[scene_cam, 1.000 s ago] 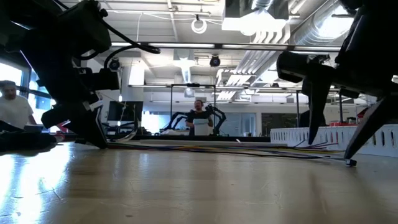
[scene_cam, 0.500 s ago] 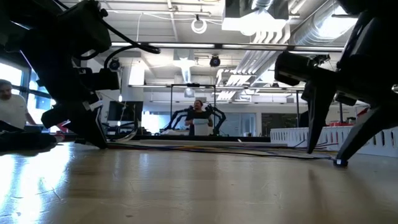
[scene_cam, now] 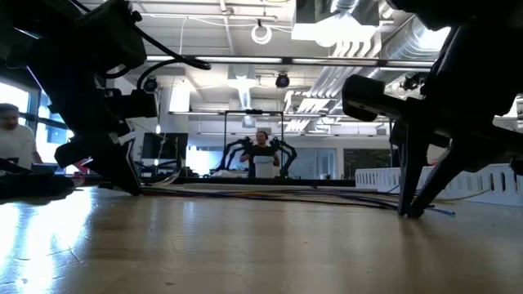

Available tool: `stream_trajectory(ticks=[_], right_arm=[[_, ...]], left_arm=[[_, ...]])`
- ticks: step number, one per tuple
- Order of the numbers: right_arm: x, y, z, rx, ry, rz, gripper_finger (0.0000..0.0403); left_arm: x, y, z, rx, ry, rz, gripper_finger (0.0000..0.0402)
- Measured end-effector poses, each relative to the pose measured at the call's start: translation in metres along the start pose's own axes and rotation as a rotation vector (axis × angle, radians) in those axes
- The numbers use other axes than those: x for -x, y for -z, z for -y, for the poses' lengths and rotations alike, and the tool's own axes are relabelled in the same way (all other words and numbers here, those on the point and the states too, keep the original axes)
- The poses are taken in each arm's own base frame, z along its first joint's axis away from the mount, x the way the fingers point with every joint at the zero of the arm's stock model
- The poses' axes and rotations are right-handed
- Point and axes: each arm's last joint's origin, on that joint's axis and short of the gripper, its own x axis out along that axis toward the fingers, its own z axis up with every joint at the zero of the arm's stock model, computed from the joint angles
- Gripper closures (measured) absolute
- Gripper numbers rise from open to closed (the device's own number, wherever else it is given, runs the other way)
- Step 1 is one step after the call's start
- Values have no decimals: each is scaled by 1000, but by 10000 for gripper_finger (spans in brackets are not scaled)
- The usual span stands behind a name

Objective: Ziptie cables
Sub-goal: Wrap the cables using a zip tie

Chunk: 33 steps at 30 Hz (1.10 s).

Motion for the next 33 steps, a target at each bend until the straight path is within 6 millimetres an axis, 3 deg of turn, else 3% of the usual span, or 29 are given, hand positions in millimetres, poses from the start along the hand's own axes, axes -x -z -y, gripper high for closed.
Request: stream_trajectory(ticks=[3,6,10,13,20,25,29,33], right_arm=[[-1,-2,3,-62,54,12,401],[2,-6,10,-180,217,-22,402],[17,-3,23,-305,374,-24,403],[31,3,23,-380,440,22,403],[93,19,16,-489,693,399,403],[148,19,6,-503,761,669,403],[189,13,0,-458,780,854,403],[209,10,-5,-384,749,992,403]], left_arm=[[0,0,0,7,0,1,400],[0,-1,0,11,3,5,400],[0,-3,2,30,23,22,400],[0,-5,2,55,59,27,401],[1,-13,6,118,107,102,401],[-1,-21,3,162,102,136,401],[1,-36,-4,202,57,178,401],[8,-66,-11,203,30,250,401]])
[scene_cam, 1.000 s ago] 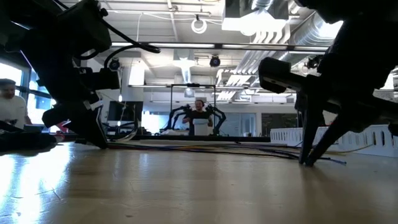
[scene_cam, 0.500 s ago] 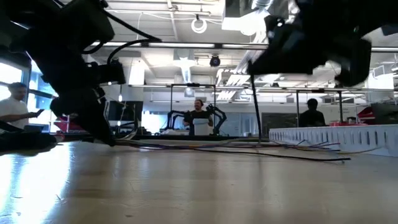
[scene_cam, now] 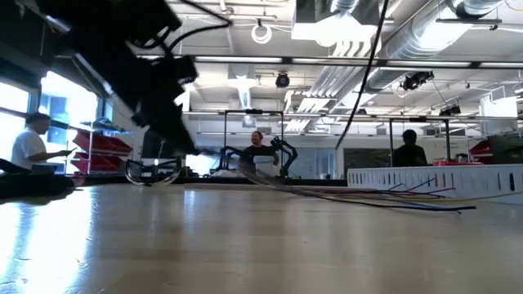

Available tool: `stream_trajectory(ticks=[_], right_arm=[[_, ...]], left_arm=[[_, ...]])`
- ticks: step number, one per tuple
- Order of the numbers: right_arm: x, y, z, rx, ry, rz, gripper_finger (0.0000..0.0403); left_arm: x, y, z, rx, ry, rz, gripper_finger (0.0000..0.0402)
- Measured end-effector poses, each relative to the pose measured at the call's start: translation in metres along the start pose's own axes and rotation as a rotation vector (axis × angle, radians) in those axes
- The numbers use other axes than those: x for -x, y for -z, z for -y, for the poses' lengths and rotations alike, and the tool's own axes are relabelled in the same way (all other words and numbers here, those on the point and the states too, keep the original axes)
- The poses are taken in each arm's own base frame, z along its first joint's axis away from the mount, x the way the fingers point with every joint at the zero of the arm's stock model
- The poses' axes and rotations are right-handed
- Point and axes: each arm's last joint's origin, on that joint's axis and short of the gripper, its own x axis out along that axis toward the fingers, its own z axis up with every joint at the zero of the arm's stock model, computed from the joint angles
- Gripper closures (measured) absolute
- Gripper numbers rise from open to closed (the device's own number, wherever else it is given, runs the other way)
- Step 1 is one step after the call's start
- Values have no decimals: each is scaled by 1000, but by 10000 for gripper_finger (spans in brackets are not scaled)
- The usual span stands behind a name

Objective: Ziptie cables
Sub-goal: Wrap the cables using a zip tie

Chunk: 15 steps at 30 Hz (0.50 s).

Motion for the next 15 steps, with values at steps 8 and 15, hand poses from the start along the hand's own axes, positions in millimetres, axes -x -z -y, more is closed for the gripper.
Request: stream_trajectory(ticks=[8,15], right_arm=[[-20,12,-5,11,-31,52,403],[-61,62,-20,110,90,20,403]], left_arm=[[17,-90,-3,-65,19,213,401],[29,-120,-1,-119,113,282,401]])
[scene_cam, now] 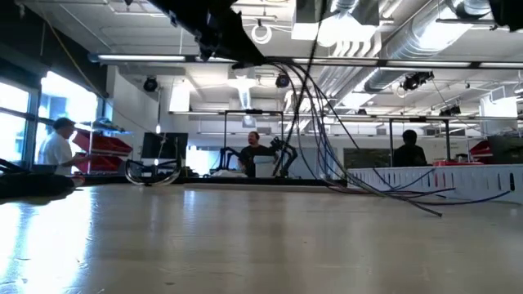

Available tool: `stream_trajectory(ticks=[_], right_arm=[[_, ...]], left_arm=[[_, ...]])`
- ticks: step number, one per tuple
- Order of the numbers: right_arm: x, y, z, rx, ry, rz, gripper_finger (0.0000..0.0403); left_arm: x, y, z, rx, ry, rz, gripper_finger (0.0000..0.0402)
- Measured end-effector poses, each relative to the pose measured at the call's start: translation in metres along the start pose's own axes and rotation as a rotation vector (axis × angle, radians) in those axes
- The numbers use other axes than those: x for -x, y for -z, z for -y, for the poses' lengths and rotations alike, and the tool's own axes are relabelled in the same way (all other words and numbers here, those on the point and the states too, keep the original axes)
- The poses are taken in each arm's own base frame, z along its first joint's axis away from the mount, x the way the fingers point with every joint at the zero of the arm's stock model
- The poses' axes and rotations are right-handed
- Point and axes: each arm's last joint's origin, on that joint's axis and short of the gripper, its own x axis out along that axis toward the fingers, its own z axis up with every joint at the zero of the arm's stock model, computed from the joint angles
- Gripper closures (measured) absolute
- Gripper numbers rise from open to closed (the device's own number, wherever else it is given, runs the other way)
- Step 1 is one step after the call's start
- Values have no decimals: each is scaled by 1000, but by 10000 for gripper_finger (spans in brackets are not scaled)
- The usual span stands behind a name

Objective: Ziptie cables
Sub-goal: Wrap the cables using a zip tie

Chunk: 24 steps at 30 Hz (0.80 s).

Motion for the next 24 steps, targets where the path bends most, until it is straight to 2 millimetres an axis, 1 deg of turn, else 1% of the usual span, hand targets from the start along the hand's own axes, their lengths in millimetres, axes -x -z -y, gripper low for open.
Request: stream_trajectory(ticks=[4,6,9,13,17,21,24], right_arm=[[-13,39,-11,10,79,-68,403],[-16,56,-16,-9,89,-104,403],[-21,74,-22,-41,95,-154,403],[-24,80,-21,-81,88,-149,403],[-24,86,-17,-76,84,-183,403],[-23,99,-14,-132,34,-250,403],[-24,105,-11,-188,-3,-285,403]], left_arm=[[2,10,9,0,73,-87,402],[4,22,17,-12,127,-151,402],[7,45,30,-17,218,-240,401],[13,78,44,2,300,-349,401],[18,108,51,-12,370,-415,401],[20,132,51,-54,407,-426,401],[21,146,47,-89,400,-437,401]])
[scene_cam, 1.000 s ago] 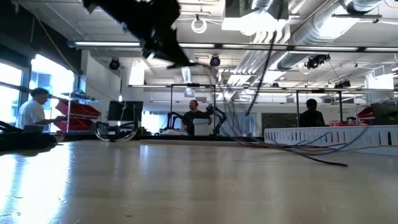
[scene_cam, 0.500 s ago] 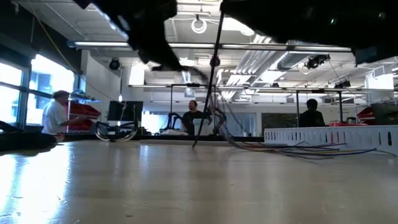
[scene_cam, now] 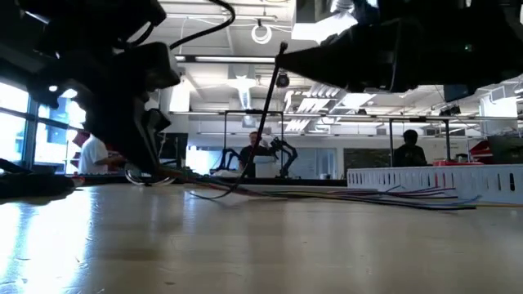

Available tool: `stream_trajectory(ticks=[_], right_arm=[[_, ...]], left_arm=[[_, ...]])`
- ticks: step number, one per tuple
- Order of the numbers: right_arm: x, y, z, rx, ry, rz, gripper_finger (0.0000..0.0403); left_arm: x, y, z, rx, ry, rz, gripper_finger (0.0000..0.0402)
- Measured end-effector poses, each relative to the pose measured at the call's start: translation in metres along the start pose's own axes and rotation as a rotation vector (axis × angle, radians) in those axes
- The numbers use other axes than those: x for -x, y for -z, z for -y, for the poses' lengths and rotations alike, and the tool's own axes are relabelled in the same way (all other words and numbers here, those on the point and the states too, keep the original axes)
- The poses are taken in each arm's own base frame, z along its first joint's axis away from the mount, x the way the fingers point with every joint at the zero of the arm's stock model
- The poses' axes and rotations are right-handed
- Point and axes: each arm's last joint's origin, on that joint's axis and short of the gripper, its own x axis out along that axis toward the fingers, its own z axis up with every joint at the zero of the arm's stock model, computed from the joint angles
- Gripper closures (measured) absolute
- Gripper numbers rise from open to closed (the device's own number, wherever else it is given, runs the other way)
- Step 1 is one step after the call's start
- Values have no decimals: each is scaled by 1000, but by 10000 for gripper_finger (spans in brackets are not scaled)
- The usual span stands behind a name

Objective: Ziptie cables
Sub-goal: Wrap the cables using a zip tie

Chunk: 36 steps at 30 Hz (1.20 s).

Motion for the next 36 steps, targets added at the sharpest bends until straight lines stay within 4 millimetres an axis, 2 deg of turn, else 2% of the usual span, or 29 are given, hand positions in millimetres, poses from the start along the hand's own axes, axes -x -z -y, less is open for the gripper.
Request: stream_trajectory(ticks=[3,9,13,18,21,24,30,33,36], right_arm=[[-8,-2,1,-7,-42,-29,403],[-47,0,2,3,-123,-123,403],[-67,4,9,6,-74,-151,403],[-80,11,16,37,54,-253,403],[-79,16,17,19,43,-301,403],[-71,27,13,30,29,-344,403],[-29,52,12,15,3,-206,403],[-9,58,14,29,-7,-126,403],[0,64,13,64,-79,-113,403]], left_arm=[[-2,6,-5,0,-36,2,402],[-3,2,-14,-11,-85,52,401],[1,-14,-23,-25,-135,122,401],[13,-40,-29,-100,-157,187,401],[21,-47,-30,-123,-136,176,401],[22,-41,-28,-129,-106,113,401],[16,-22,-18,-133,-45,30,401],[12,-12,-14,-131,-13,25,401],[8,-2,-13,-142,-4,23,401]])
